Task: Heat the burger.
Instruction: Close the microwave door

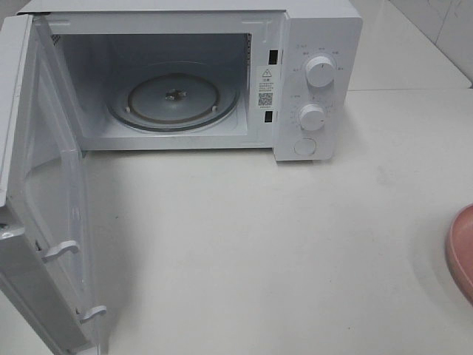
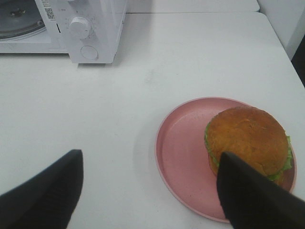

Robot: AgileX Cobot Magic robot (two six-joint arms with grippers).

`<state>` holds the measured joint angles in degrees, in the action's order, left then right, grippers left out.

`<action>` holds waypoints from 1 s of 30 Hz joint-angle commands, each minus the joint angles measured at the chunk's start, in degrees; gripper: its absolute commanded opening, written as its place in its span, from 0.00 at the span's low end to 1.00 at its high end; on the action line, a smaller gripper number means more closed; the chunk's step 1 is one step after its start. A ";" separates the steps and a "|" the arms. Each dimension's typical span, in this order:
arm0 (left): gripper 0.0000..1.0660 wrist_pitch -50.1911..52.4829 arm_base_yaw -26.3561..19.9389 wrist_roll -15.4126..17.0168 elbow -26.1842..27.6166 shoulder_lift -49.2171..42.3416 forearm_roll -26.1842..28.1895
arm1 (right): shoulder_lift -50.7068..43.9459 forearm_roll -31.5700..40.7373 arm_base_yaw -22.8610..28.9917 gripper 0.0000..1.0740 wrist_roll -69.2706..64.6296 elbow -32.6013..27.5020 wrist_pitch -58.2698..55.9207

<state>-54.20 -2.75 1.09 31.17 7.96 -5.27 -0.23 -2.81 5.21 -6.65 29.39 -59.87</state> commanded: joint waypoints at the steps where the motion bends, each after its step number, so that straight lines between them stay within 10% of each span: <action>1: 0.00 3.84 -0.23 0.63 0.29 3.38 -3.67 | -1.49 0.06 -0.23 0.70 0.74 -0.11 0.52; 16: 0.00 37.07 -0.23 0.11 -12.38 19.82 4.01 | -1.49 0.06 -0.23 0.70 0.74 -0.11 0.52; 30: 0.00 53.86 6.82 -9.28 -16.33 34.21 7.10 | -1.49 0.06 -0.23 0.70 0.74 -0.11 0.52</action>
<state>-2.01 3.67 -7.56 15.13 41.94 1.38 -0.23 -2.81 5.21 -6.65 29.39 -59.87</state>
